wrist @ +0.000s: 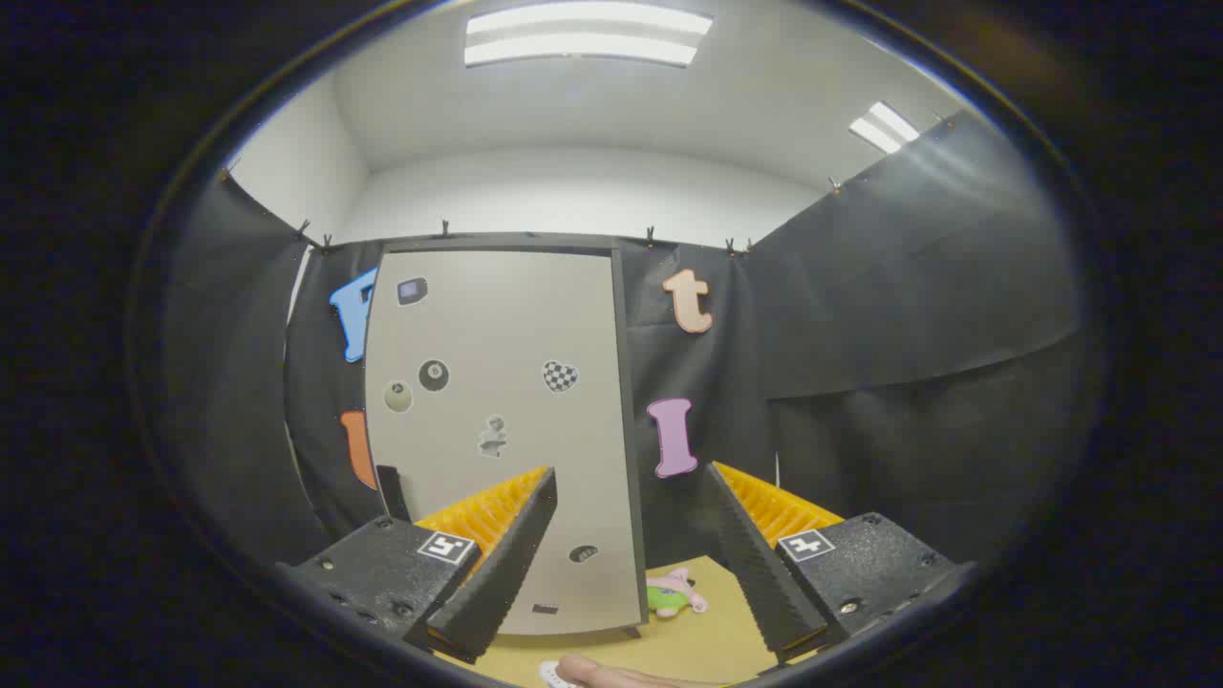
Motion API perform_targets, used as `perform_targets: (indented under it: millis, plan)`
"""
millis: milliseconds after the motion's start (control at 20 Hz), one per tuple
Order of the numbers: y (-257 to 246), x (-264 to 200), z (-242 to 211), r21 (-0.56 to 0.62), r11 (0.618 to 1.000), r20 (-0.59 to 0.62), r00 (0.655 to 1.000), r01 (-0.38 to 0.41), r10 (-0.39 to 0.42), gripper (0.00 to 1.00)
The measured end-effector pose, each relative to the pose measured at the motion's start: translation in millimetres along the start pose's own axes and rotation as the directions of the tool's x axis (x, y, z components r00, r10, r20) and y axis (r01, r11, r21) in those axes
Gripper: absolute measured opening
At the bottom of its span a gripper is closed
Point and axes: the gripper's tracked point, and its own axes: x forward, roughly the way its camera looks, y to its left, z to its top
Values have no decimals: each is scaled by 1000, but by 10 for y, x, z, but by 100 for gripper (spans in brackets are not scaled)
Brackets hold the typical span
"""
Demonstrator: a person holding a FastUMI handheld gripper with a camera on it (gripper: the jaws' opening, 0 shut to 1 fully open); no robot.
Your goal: Open the shoe cabinet door, grab the shoes and put them into the shoe cabinet, then close the shoe cabinet door.
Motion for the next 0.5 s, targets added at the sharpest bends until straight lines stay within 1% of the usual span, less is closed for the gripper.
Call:
perform_targets:
  millis: [300, 500]
  plan:
    - [-15, 2, -25, 10, 1000, -28, 999, -17, 17, 100]
    - [-8, -18, -94, -9, 1000, -43, 999, -27, 26, 100]
